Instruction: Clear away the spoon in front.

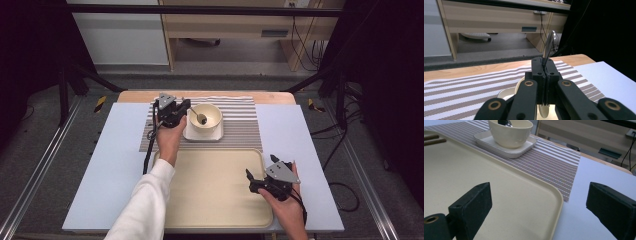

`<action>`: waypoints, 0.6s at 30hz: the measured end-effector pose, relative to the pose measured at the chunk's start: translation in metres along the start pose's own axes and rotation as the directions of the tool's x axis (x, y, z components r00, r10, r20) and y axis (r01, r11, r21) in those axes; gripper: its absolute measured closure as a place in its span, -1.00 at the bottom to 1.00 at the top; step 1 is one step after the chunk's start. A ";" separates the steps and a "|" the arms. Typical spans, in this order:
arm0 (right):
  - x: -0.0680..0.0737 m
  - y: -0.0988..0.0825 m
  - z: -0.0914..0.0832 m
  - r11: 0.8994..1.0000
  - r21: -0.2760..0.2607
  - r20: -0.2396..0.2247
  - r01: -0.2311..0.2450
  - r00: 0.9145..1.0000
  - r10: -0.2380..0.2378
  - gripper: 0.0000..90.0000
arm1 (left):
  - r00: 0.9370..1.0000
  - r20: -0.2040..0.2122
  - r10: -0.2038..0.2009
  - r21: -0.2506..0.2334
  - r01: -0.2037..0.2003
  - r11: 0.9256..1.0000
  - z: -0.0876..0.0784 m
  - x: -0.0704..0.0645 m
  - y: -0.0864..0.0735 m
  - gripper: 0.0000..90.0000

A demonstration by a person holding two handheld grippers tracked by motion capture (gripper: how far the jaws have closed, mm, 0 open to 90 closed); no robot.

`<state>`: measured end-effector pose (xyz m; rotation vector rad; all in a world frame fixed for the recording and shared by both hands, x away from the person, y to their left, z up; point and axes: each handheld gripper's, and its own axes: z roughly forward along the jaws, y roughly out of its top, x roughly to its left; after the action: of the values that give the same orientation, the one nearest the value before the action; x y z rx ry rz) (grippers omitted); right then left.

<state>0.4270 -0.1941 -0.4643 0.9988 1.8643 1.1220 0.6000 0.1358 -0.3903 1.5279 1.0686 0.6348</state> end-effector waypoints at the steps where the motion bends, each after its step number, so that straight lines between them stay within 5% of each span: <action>1: 0.000 0.000 0.000 1.000 0.001 0.000 0.001 1.000 -0.001 -0.86 | 1.000 -0.001 -0.002 -0.002 0.002 1.000 -0.001 0.000 0.001 0.98; 18: 0.001 0.001 -0.001 1.000 -0.015 0.003 0.023 1.000 -0.023 -0.87 | 0.999 0.017 0.042 -0.067 -0.041 0.997 -0.038 -0.008 0.025 0.98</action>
<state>0.4258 -0.1933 -0.4632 0.9678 1.8580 1.1190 0.5708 0.1470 -0.3557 1.4986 0.9949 0.6776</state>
